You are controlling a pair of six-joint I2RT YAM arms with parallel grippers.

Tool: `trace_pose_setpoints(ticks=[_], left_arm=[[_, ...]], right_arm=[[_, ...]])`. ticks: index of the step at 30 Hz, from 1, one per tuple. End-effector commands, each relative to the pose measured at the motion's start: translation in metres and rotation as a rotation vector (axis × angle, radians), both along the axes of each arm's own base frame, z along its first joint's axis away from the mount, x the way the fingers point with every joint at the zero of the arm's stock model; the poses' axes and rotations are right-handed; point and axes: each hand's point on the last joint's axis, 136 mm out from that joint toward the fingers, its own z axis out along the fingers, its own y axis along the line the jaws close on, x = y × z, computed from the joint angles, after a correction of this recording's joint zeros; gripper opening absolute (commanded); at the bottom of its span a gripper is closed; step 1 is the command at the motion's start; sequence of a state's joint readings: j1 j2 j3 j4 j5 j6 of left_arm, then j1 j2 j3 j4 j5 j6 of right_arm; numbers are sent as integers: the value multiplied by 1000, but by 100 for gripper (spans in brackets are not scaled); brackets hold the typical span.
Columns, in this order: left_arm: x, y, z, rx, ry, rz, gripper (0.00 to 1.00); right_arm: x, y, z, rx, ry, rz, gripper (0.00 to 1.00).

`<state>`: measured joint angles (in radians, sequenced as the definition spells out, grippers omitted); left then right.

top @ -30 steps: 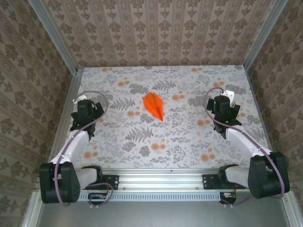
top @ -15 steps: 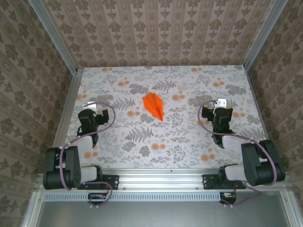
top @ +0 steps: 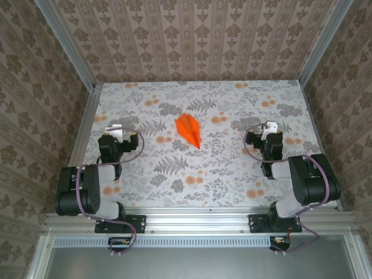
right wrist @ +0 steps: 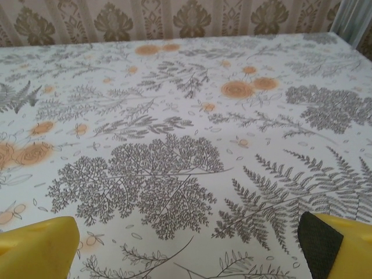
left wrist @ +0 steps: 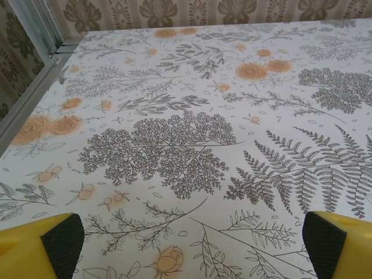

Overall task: Fold a paper plane with a square sheet of paper (pick it up from the middle)
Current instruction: Reset both arms

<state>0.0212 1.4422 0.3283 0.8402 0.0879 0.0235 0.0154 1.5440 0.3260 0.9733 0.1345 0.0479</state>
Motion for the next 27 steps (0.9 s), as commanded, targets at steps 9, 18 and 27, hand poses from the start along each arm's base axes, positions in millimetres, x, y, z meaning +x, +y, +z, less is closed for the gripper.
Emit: trace_pose_setpoints(ticks=[9,18,27], left_arm=[[22,0,-3,41,31,15,100],[21,0,-4,52,34,20,100],[22,-1,-4,51,35,18,100]], right_arm=[[13,2,12,14,-26,6,100],[13,1,12,13,-25,5,100],[13,1,12,13,-26,5,100]])
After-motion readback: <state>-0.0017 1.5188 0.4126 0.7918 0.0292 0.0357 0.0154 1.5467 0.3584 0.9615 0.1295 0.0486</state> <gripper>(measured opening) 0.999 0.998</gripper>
